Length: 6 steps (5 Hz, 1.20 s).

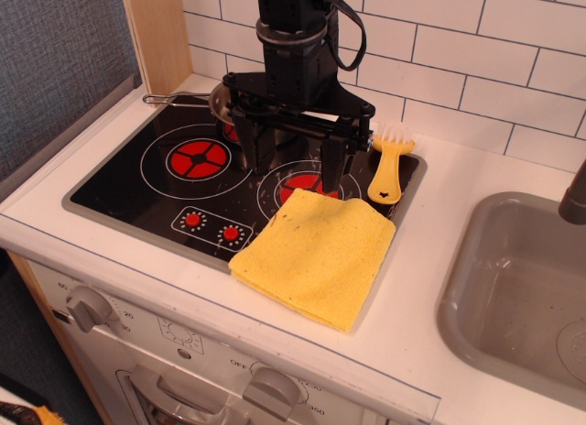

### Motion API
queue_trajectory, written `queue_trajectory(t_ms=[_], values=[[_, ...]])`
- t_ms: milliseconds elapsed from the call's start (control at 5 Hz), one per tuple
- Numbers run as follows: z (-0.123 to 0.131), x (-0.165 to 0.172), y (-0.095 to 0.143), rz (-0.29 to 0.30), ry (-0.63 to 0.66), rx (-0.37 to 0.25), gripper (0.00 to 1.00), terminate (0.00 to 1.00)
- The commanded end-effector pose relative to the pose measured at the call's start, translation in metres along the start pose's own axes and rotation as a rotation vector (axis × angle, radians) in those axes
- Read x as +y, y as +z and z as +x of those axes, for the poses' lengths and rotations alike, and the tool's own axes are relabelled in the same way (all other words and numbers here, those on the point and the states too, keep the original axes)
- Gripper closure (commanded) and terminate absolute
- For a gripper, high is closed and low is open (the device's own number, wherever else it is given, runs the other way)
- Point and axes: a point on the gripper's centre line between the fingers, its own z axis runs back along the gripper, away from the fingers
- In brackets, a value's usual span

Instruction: Place the salt next to the brush above the napkin.

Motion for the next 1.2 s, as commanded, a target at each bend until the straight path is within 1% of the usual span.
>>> queue_trajectory(t_ms=[0, 200, 600, 800, 1000], values=[[0.000, 0.000, 0.000, 0.000, 0.000, 0.000, 0.00, 0.00], [0.029, 0.017, -0.001, 0.006, 0.061, -0.020, 0.00, 0.00], [0.098, 0.068, -0.005, 0.052, 0.230, -0.079, 0.00, 0.00], [0.122, 0.084, -0.019, 0.066, 0.272, -0.065, 0.00, 0.00], [0.131, 0.096, -0.029, 0.084, 0.301, -0.040, 0.00, 0.00]])
